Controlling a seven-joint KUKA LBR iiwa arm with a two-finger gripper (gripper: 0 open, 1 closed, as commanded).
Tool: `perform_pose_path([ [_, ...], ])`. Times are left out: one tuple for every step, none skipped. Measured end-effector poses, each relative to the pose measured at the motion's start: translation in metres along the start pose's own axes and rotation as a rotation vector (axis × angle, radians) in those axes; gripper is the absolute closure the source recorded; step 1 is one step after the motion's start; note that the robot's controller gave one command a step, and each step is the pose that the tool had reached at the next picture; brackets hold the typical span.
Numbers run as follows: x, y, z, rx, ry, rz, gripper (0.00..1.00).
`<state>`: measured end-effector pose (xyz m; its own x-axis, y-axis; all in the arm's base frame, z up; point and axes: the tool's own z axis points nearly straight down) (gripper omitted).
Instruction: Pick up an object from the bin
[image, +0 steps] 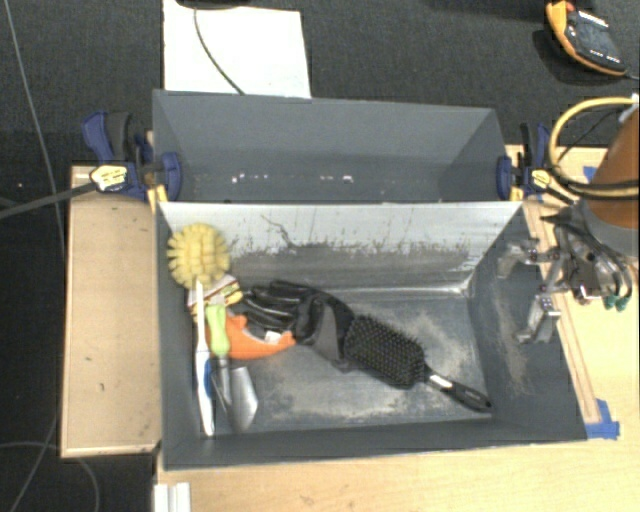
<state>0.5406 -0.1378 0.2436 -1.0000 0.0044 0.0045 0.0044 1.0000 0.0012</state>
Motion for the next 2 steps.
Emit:
perform_pose_path([
  [-0.002, 0.001, -0.005, 0.002, -0.009, -0.006, 0.00],
  [0.006, 0.067, 0.107, 0.001, -0.010, 0.091, 0.00],
])
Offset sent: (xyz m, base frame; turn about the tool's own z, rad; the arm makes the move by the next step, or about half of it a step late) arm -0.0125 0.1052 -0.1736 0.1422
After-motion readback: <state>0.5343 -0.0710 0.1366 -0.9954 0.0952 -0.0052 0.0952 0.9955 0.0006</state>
